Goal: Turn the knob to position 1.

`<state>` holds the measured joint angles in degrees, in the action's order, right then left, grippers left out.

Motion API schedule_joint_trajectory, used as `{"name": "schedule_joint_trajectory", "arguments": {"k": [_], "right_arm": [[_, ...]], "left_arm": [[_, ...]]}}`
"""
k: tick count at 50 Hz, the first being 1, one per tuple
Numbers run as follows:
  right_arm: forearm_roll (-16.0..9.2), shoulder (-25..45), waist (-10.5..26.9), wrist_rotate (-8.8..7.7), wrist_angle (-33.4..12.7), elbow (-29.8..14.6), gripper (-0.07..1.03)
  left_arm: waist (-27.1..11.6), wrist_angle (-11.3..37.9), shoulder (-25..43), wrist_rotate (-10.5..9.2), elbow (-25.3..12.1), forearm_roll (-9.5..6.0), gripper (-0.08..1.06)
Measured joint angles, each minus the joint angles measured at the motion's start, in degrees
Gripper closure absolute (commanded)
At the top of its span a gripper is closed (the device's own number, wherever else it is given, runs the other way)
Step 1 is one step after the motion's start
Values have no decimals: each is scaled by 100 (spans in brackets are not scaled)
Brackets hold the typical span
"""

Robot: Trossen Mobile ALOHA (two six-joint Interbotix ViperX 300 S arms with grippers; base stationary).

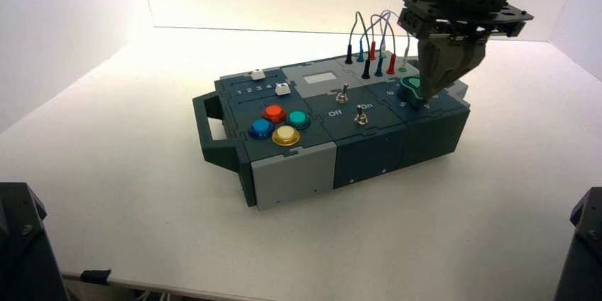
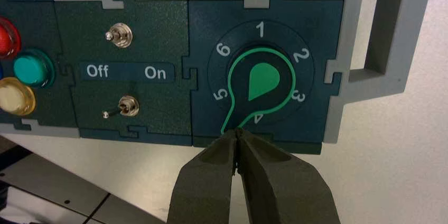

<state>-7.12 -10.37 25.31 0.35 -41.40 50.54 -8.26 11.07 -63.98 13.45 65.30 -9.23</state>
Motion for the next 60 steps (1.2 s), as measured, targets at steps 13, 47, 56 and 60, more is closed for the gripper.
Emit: {"name": "schedule_joint_trajectory", "arguments": {"k": [13,47,56,60], "right_arm": [[0,176,0,0,0,-132,98],[-35,580,62,0,-9,-466,98],[-44,686,70,0,0,-571,98],[-44,712,70,0,9,-589,98]], "left_arm": [[0,9,-35,0,0,0,101],[0,-44,-62,0,0,0,101],[0,-44,-70,-9,0,-9,101],[9,-44,-70,0,0,0,101]]}}
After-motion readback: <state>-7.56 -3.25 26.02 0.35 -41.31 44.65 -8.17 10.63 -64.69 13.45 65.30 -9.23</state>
